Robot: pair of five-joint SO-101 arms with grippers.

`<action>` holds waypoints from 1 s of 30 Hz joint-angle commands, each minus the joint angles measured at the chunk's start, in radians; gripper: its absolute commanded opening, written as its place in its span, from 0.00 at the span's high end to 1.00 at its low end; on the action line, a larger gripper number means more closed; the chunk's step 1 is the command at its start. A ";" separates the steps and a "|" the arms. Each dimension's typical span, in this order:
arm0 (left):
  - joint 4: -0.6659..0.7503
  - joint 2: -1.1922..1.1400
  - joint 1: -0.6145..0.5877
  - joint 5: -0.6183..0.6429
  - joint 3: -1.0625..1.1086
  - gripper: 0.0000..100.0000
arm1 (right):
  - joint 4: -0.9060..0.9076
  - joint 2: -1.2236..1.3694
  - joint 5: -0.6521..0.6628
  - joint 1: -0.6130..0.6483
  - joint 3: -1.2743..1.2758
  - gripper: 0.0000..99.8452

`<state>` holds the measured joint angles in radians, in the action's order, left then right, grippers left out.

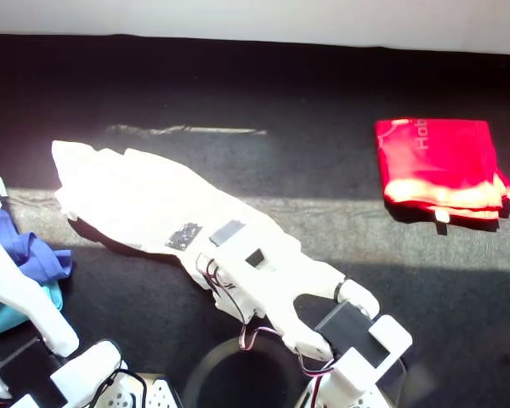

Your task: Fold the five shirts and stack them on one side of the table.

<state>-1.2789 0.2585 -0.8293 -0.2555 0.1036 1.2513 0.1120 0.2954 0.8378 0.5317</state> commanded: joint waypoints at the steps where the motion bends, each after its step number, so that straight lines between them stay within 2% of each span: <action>1: 0.015 0.012 0.015 -0.008 -0.013 0.79 | -0.030 0.002 -0.006 -0.025 -0.038 0.79; 5: 0.014 0.008 0.015 -0.008 -0.008 0.79 | -0.019 -0.038 -0.006 -0.081 -0.050 1.00; 12: 0.009 0.002 0.062 -0.008 0.002 0.79 | 0.101 -0.352 0.000 -0.263 -0.061 0.99; 15: 0.008 0.002 0.130 -0.008 0.012 0.79 | 0.145 -0.549 0.046 -0.392 -0.061 0.99; 18: 0.012 0.002 0.200 -0.008 0.042 0.79 | 0.160 -0.699 0.109 -0.573 -0.058 0.99; 22: 0.008 0.002 0.291 -0.008 0.091 0.79 | 0.154 -0.794 0.187 -0.777 -0.053 0.99; 25: 0.005 0.004 0.348 -0.008 0.134 0.79 | 0.120 -0.822 0.221 -0.872 -0.051 0.99; 30: -0.103 0.004 0.437 -0.011 0.168 0.79 | -0.047 -0.831 0.216 -0.998 -0.050 0.99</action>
<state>-1.3311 0.2585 -0.4519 -0.2555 0.2693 1.2850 -0.6874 0.5010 -0.0936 0.5102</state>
